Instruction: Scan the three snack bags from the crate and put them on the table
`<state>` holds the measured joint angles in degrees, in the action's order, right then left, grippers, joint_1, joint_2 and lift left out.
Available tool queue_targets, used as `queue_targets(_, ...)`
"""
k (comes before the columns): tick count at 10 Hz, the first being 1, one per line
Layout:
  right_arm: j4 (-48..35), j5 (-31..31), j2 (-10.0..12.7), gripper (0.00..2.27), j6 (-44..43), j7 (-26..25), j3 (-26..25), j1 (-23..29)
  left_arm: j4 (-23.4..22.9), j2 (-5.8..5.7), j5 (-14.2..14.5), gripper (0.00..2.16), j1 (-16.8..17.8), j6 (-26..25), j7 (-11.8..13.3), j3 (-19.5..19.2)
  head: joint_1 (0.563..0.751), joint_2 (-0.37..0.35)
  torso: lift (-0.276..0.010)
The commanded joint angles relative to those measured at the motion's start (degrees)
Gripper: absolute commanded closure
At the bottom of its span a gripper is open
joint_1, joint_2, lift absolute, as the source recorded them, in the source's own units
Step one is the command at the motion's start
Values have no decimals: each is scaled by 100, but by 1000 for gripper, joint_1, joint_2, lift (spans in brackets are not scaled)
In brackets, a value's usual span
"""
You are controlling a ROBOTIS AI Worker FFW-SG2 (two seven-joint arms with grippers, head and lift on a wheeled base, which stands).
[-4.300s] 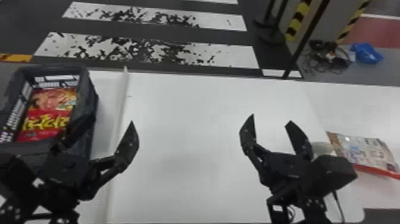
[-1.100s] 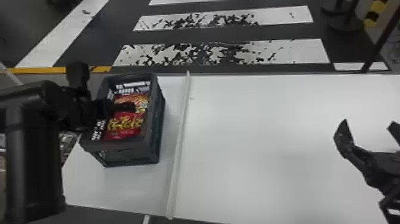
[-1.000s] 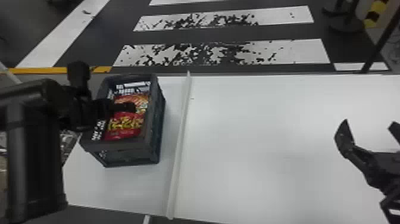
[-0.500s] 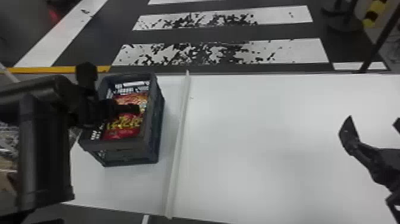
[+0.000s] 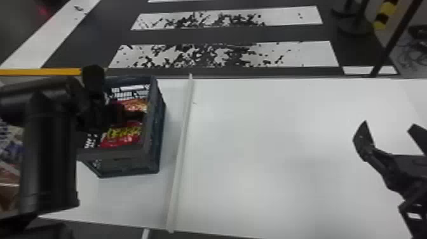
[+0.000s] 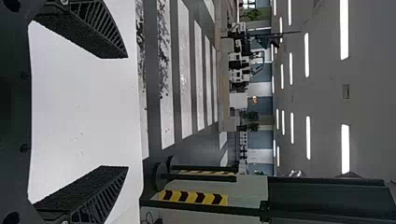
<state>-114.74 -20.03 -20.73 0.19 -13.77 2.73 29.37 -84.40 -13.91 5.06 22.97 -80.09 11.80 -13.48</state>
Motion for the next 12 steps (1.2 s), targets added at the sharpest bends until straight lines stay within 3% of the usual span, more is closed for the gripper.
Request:
queue_targets(1,31,-36,7,16,-5,15,-1,-1,169,-41,-14,832,-55,85,103,-102,695,113,-94)
queue_targets(3,22,-36,34,16,13,15,8,8,169,-76,-14,1588,-240,296,244,-260,695,120,-94)
queue_targets(4,13,-36,43,16,13,15,17,25,160,-111,-5,1851,-328,437,297,-331,695,129,-94)
queue_targets(6,5,-62,95,16,30,15,26,25,11,-155,30,1892,-486,560,429,-401,695,142,-94)
queue_targets(12,-198,-194,122,16,171,15,-150,131,-1237,-138,259,1889,-890,15,402,-515,695,145,-94)
